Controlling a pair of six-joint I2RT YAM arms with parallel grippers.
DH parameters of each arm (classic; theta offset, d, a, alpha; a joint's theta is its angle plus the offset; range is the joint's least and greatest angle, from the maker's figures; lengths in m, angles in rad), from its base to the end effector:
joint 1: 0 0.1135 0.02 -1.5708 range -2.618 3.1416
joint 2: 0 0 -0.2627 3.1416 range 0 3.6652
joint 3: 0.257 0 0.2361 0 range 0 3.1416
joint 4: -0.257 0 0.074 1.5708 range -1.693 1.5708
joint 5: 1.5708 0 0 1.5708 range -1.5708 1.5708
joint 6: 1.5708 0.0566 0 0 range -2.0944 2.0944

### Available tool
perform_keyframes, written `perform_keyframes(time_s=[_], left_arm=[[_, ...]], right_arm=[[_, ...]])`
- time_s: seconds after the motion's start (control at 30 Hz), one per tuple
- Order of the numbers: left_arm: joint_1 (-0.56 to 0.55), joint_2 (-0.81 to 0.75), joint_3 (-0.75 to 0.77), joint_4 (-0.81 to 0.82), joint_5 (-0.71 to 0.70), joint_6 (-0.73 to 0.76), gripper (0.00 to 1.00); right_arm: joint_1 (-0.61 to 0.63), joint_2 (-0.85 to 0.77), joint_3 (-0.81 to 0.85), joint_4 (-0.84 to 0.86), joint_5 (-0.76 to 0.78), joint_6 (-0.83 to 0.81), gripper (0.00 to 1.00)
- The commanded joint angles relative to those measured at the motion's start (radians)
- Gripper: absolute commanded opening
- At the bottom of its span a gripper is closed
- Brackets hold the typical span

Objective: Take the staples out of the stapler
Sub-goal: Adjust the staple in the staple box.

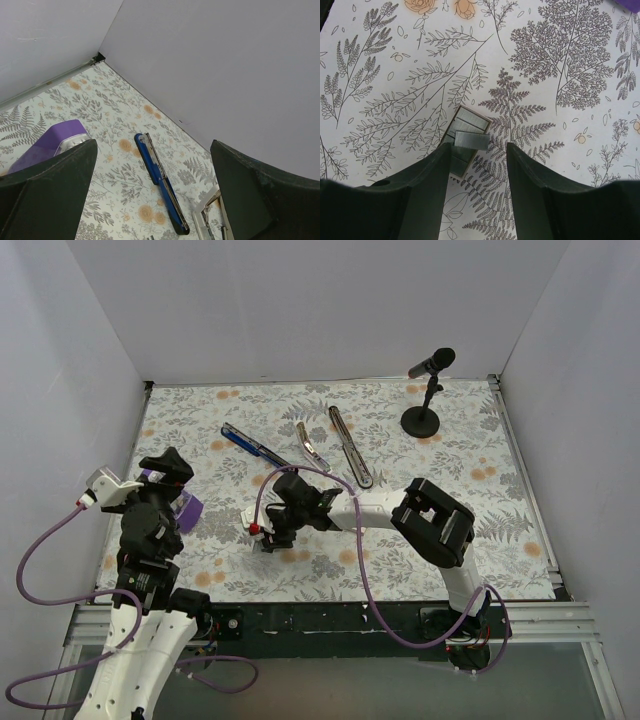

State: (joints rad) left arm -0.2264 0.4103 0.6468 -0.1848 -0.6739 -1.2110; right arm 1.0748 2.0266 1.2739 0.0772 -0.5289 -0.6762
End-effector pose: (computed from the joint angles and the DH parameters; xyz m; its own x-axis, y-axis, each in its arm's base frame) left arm 0.1103 0.0108 0.3362 0.4220 -0.8477 -0.3214 -0.1049 0.3065 -0.9461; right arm 0.1839 0.3999 0.1603 0.3604 -0.4693 -0.8061 -0.9246 -0.2938 -0.2423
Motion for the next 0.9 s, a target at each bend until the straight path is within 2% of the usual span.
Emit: perform_keyframes(time_s=[0.0,0.67,0.87], left_arm=[[0.001,0.007,-0.004,0.013,-0.013,0.014,0.98],[-0.001,0.004,-0.006,0.012,-0.013,0.014,0.98],[-0.001,0.005,-0.007,0.015,-0.013,0.016,0.98]], right_arm=[[0.007,0.004,0.027,-0.001,0.004,0.024,0.56],[0.01,0.014,0.039,-0.001,0.01,0.053,0.48],[0.011,0.009,0.036,0.007,0.015,0.058,0.43]])
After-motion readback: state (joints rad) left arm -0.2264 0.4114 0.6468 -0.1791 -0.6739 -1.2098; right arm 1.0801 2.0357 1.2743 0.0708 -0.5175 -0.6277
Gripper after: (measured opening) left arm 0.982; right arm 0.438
